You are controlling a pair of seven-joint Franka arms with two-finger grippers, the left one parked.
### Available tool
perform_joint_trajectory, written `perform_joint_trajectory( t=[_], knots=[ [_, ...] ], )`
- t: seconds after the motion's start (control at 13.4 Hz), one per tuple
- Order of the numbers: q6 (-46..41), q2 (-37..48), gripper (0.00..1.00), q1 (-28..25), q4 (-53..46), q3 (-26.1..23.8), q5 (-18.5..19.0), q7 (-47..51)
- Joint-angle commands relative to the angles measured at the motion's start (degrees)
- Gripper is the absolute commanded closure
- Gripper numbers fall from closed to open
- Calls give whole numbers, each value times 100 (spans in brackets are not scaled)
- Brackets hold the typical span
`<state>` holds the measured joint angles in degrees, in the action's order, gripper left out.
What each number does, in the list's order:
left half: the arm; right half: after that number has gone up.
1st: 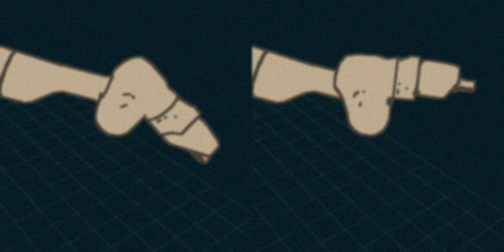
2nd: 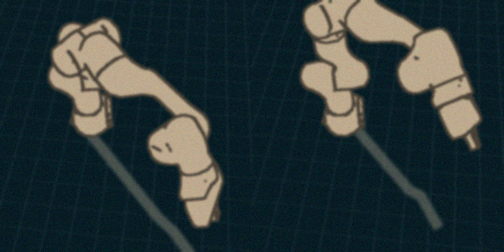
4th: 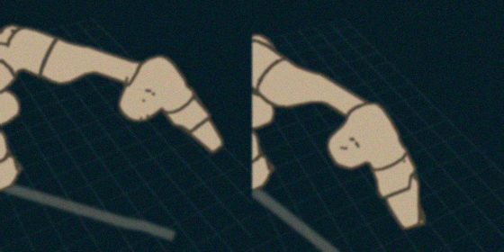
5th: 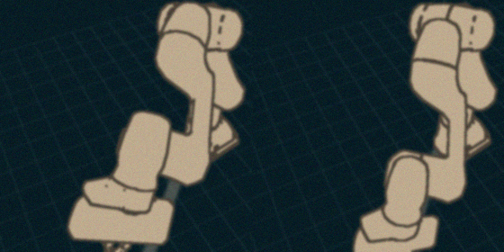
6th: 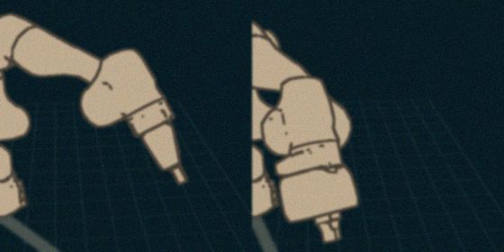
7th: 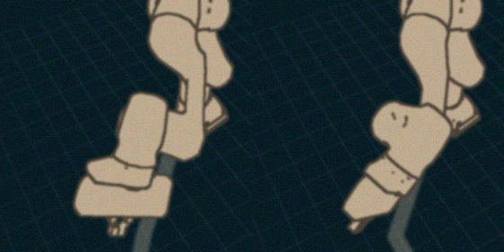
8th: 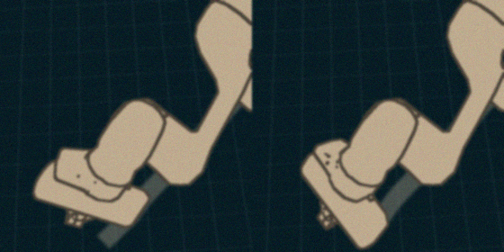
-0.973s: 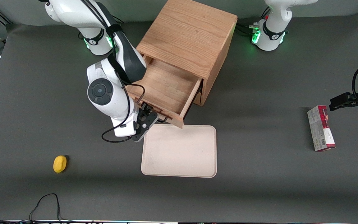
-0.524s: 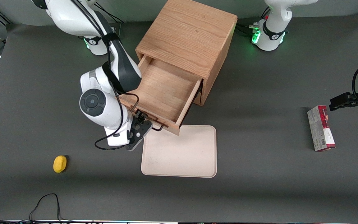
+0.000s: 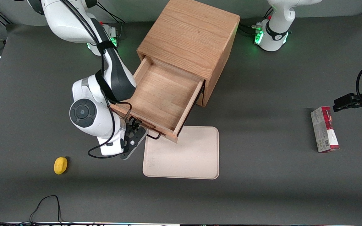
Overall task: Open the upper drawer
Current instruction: 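Pull the upper drawer outward by its handle with the right gripper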
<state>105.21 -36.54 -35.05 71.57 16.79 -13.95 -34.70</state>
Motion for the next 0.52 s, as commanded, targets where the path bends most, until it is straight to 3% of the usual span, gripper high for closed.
perform_joint_trajectory(
  t=[0.0, 0.45],
  knots=[
    [-27, -266, 0, 235, -486, 0, 86, -116],
    [-281, -178, 0, 262, -678, -9, 86, -55]
  ],
)
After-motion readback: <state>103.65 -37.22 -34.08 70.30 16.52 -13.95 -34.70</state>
